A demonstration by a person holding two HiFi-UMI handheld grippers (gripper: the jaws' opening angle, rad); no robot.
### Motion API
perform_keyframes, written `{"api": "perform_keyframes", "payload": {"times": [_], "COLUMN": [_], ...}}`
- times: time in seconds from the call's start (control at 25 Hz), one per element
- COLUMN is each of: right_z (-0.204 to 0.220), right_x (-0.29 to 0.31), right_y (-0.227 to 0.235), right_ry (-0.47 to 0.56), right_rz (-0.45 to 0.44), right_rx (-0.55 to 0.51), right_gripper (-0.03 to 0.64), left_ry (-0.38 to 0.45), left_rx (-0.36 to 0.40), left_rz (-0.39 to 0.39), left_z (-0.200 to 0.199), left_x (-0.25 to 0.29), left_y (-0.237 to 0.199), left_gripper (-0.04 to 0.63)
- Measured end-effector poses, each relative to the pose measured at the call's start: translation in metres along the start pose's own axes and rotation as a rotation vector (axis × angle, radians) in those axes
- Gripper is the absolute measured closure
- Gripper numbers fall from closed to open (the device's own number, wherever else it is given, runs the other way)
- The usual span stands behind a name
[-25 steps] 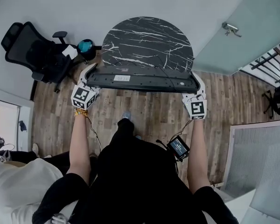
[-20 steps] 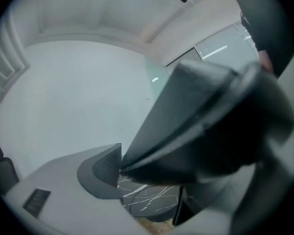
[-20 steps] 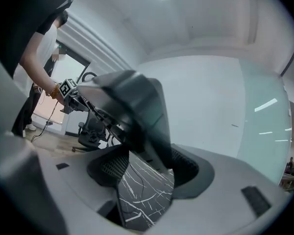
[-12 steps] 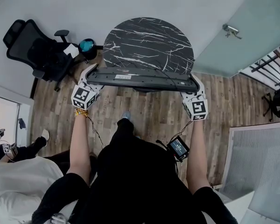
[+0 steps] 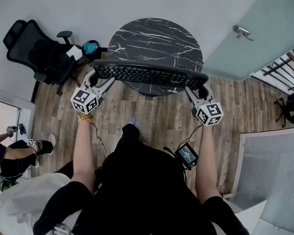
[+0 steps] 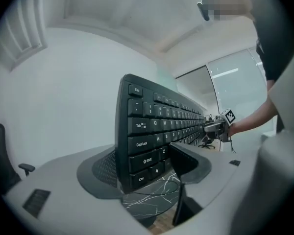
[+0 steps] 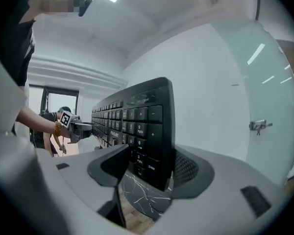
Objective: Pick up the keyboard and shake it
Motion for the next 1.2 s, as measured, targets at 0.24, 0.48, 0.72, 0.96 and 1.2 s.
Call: {"api": "perform_keyframes", "payload": {"times": [0.24, 0.48, 0.72, 0.96, 1.2], "right_z": [-0.007, -0.001, 0.006, 0.004, -0.006], "right_x": [-0.009, -0.010, -0.012, -0.012, -0.016], "right_y": [0.006, 0.007, 0.010, 0.011, 0.017], "right_ry": [0.159, 0.099, 0.084, 0.051, 0.058], "right_rz": [-0.105, -0.091, -0.069, -0.058, -0.038], "right_rx": [0.431, 0.371, 0.390, 0.293, 0.231], "right_gripper": [0.376, 0.376, 0.376, 0.376, 0.376], "left_ry": [0.078, 0.069, 0.060, 0.031, 0.043], "left_rx": [-0.304, -0.289, -0.279, -0.243, -0.237], "left_rz": [0.095, 0.065, 0.068, 0.069, 0.068], "left_z": [-0.002, 0.005, 0.006, 0.009, 0.006], "left_x": [0.003, 0.007, 0.015, 0.019, 0.025], "left_y": [0.001, 0.002, 0.004, 0.003, 0.006], "left_gripper": [0.290, 0.290, 0.290, 0.290, 0.288]}}
Point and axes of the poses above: the fingertips, and each gripper's own axes: x forward along the fingers, y to its right, z out of its underside, the point moved 2 cm from there along -x, backward along the fingers, and after that the axes turned 5 degrees about -x, right-handed, at the moved point
